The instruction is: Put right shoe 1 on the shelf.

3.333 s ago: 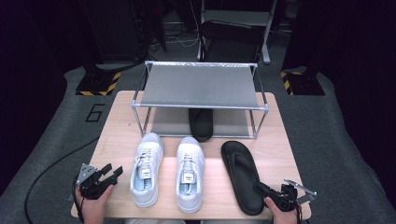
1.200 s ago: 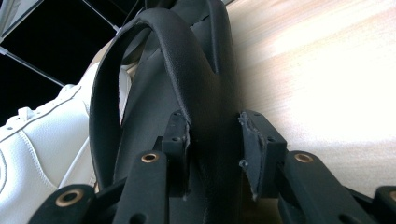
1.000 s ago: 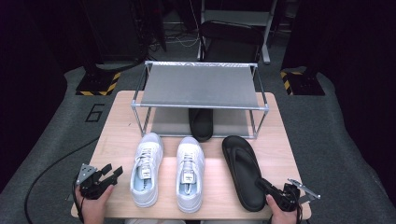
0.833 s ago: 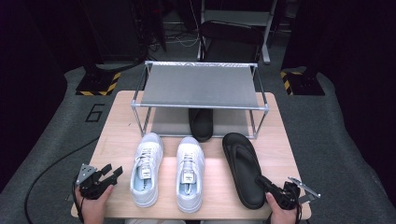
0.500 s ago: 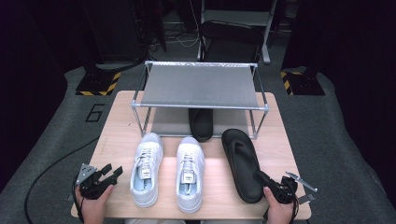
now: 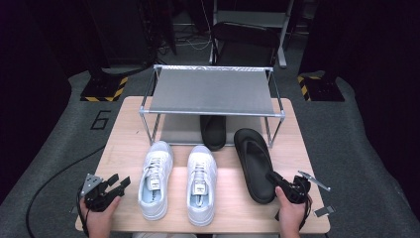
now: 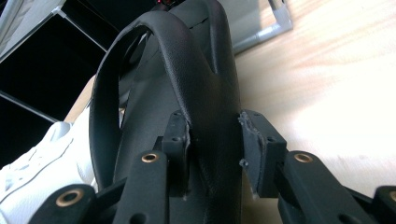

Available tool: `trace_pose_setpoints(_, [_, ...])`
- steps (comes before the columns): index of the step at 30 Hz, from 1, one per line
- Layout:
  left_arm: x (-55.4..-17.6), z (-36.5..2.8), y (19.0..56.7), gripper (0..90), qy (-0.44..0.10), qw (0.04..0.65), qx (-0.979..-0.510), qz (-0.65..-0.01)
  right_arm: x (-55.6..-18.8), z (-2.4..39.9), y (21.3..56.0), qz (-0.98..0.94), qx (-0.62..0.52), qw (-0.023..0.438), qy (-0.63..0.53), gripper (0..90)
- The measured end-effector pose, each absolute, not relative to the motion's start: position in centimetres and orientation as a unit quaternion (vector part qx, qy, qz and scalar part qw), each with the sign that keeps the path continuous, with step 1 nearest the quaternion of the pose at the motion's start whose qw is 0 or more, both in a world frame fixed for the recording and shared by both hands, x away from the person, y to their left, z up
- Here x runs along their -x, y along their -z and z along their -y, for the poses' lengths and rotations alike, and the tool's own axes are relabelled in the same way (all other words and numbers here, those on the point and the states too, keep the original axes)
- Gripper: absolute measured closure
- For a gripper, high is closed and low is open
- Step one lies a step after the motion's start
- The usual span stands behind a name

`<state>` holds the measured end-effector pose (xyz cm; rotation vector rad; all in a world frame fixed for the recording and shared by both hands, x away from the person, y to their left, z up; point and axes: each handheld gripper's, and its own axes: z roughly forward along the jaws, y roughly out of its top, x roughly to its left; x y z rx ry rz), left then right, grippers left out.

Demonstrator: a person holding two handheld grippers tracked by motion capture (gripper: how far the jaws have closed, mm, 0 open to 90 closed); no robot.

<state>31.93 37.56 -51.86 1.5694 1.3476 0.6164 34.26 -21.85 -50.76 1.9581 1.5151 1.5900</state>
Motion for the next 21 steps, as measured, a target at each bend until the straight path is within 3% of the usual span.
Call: trace_pose_setpoints(21, [-32.0, -37.6, 52.0, 44.7, -0.258, 0.477, -0.635, -0.55, -41.2, 19.7, 50.2, -0.49, -0.683, 0.108, -0.53, 64.4])
